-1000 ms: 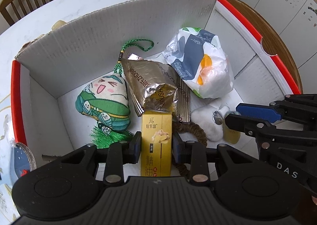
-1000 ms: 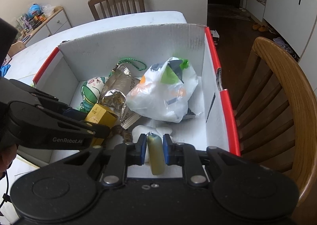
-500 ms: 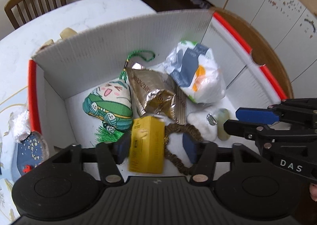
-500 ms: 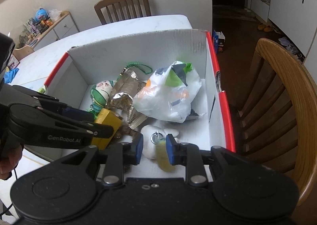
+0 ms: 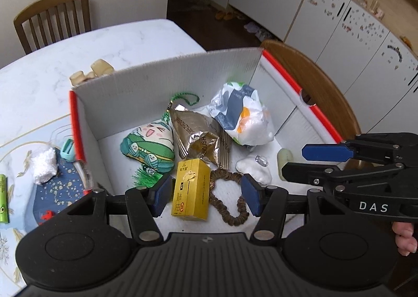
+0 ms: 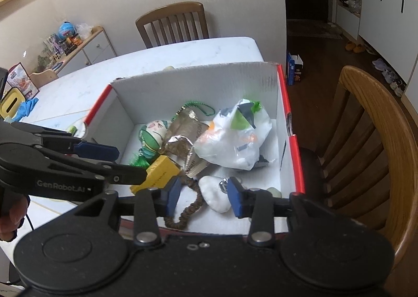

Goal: Organize objects
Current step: 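Open both tools to release the yellow box and beige cylinder, then withdraw both tools from the shoebox back over the mat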

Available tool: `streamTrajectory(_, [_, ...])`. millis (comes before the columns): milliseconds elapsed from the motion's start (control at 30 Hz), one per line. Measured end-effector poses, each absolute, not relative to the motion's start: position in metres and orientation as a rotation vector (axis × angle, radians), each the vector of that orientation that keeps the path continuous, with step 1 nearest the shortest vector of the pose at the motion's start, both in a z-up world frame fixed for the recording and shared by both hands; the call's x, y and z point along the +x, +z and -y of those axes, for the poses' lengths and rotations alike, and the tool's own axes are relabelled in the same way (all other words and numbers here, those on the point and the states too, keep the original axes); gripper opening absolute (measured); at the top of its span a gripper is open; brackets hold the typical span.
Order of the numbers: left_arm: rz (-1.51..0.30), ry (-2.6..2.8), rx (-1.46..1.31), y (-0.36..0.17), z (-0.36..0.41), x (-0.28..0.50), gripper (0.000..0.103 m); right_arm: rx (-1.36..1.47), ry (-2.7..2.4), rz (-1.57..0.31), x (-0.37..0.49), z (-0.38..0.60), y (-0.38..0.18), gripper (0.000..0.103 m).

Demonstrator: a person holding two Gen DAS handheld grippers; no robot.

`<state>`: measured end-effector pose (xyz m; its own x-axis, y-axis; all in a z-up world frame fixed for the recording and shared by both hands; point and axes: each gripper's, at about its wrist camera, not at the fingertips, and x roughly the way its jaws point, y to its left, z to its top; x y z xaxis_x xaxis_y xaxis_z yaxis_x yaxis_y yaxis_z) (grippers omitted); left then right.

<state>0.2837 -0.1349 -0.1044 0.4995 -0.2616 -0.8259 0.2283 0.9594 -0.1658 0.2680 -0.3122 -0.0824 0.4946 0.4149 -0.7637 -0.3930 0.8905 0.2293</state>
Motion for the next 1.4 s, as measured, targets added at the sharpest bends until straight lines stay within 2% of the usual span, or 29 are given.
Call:
streamTrajectory(133, [-0.961, -0.287, -0.060, -0.095, 0.122, 0.272, 0.058, 0.025, 0.493, -0.911, 0.261, 0.310, -0.073, 0.056])
streamTrajectory(300, [-0.905, -0.266, -0.076, -0.080, 0.103, 0.256, 0.058, 0.032, 0.500, -0.895, 0.252, 0.306, -0.061, 0.066])
streamTrajectory(400, [-0.876, -0.247, -0.080, -0.071, 0.091, 0.247, 0.070, 0.027, 0.501, -0.878, 0.246, 0.301, -0.054, 0.073])
streamTrajectory(533, [-0.845, -0.234, -0.071, -0.062, 0.075, 0.237, 0.071, 0.025, 0.502, -0.859, 0.239, 0.291, -0.046, 0.081])
streamTrajectory(633, [-0.830, -0.224, -0.074, -0.058, 0.061, 0.231, 0.078, 0.014, 0.500, -0.846, 0.234, 0.281, -0.042, 0.086])
streamTrajectory(733, [-0.820, -0.209, -0.081, -0.056, 0.044, 0.226, 0.081, 0.007, 0.504, -0.836, 0.229, 0.270, -0.038, 0.091])
streamTrajectory(900, [-0.802, -0.180, -0.084, -0.053, 0.014, 0.219, 0.086, 0.003, 0.517, -0.820, 0.222, 0.247, -0.033, 0.095])
streamTrajectory(1067, [-0.792, -0.162, -0.085, -0.055, -0.016, 0.213, 0.100, -0.007, 0.540, -0.812, 0.215, 0.221, -0.030, 0.096])
streamTrajectory(1400, [-0.796, -0.127, -0.104, -0.065, -0.079, 0.212, 0.101, -0.019, 0.581, -0.831, 0.204, 0.164, -0.032, 0.096])
